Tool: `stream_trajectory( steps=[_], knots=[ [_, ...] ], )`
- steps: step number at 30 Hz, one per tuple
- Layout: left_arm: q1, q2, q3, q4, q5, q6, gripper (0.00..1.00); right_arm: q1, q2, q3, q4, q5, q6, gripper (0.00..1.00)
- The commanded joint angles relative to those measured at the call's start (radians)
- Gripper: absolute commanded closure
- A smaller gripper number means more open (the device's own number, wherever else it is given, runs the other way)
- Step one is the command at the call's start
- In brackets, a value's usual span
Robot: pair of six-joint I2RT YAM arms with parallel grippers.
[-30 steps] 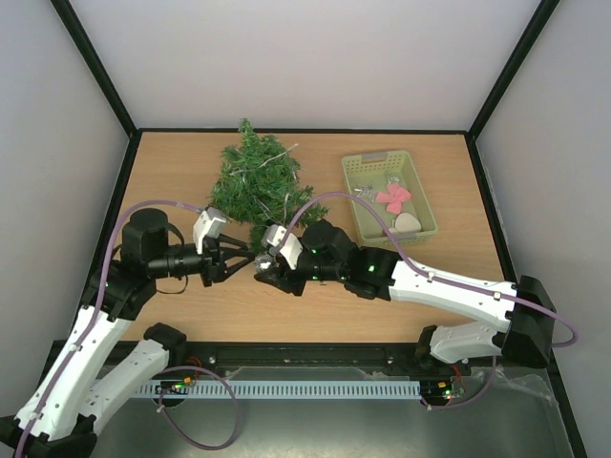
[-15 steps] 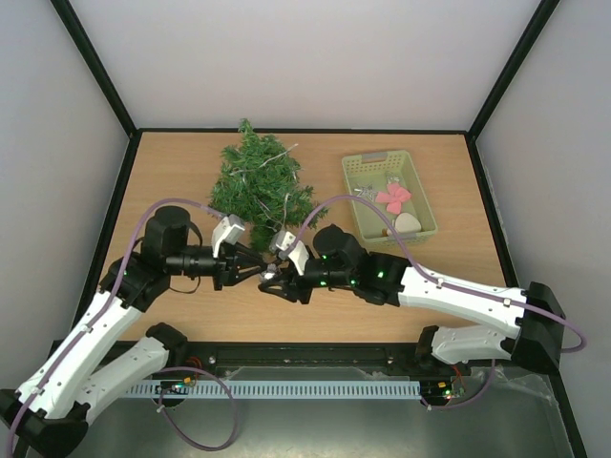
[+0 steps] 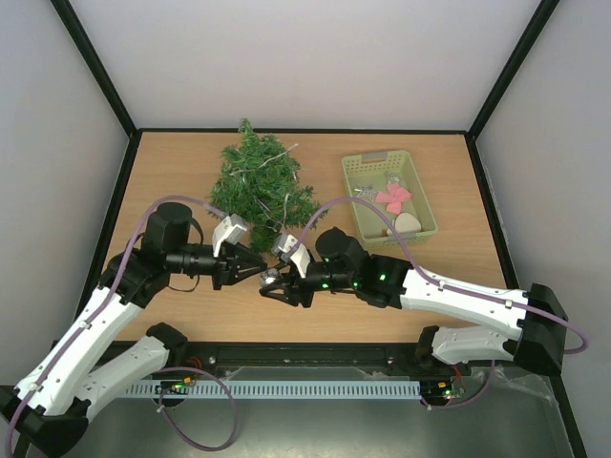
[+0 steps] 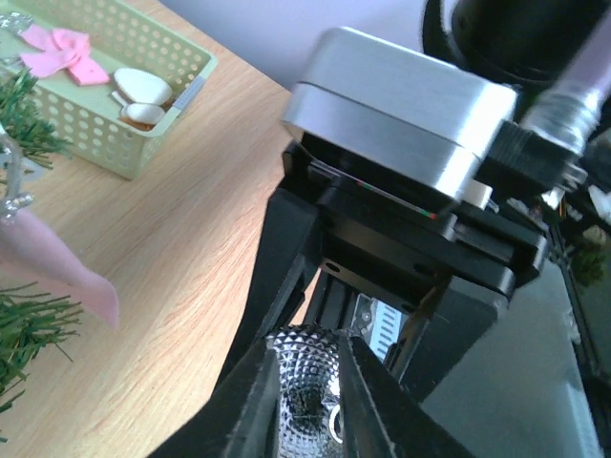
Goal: Decorate the small christmas tree
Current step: Hang the decoration item on the Christmas tree.
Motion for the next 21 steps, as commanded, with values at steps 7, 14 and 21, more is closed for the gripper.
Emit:
stream_trajectory(
  steps=[7, 14, 21],
  knots=[
    [-0.010, 0.056, 0.063, -0.082, 0.052, 0.059, 0.78, 0.007, -0.016, 0.005, 0.024, -0.031, 0.007, 0.65],
    [-0.036, 0.067, 0.080, -0.107, 0.077, 0.068, 0.75, 0.007, -0.014, 0.009, 0.021, -0.040, 0.010, 0.65],
    [-0.071, 0.072, 0.088, -0.137, 0.059, 0.093, 0.79, 0.006, -0.006, 0.004, 0.023, -0.046, 0.015, 0.65]
  ],
)
